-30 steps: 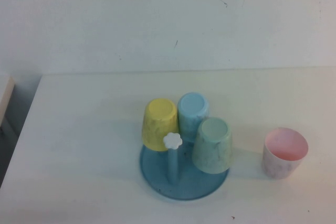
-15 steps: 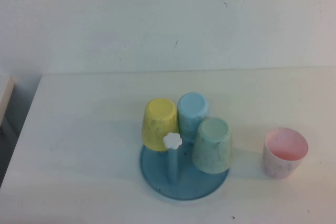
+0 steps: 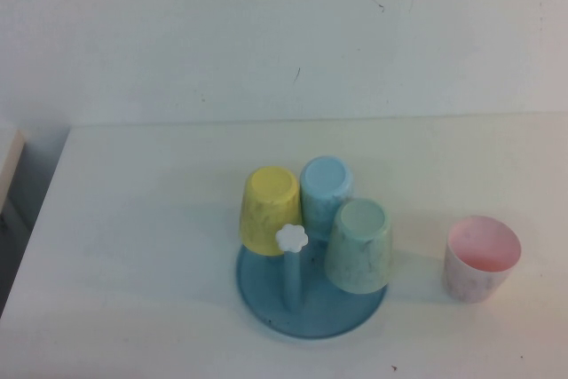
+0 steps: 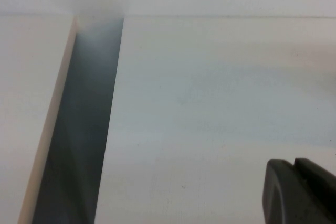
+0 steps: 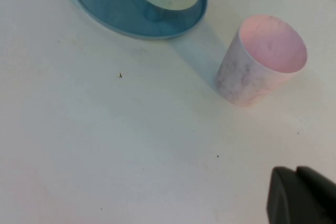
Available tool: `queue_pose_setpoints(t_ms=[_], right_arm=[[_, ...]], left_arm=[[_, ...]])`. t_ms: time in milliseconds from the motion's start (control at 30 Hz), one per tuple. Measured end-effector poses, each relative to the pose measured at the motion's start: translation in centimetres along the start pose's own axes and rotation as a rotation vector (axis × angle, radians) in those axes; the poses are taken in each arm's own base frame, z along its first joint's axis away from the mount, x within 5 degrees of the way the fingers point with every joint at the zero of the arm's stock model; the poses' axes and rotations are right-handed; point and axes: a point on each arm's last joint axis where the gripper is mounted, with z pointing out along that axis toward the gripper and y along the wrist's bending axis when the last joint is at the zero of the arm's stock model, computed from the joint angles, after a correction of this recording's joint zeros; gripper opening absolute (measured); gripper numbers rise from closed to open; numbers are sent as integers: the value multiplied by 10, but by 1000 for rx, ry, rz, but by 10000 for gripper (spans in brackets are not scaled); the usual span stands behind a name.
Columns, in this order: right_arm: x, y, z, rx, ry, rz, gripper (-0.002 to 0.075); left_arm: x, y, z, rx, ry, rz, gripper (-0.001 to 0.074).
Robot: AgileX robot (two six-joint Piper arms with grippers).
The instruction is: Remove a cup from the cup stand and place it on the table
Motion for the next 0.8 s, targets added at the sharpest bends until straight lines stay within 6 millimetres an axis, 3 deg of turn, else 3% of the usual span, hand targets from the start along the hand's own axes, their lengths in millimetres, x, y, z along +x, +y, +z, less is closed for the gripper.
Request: queue_pose_setpoints(t_ms=[433,633,800], right_arm=[[-1,-10,-2,127,-15,-110,-1],[2,-16,-12,301,-121,20,-1],[22,-15,-4,456,-186,165,-1]], left_arm=[[0,0,0,0,1,-5,-2],[0,0,0,0,2,-5,-2],[0,0,0,0,2,-5,-2]])
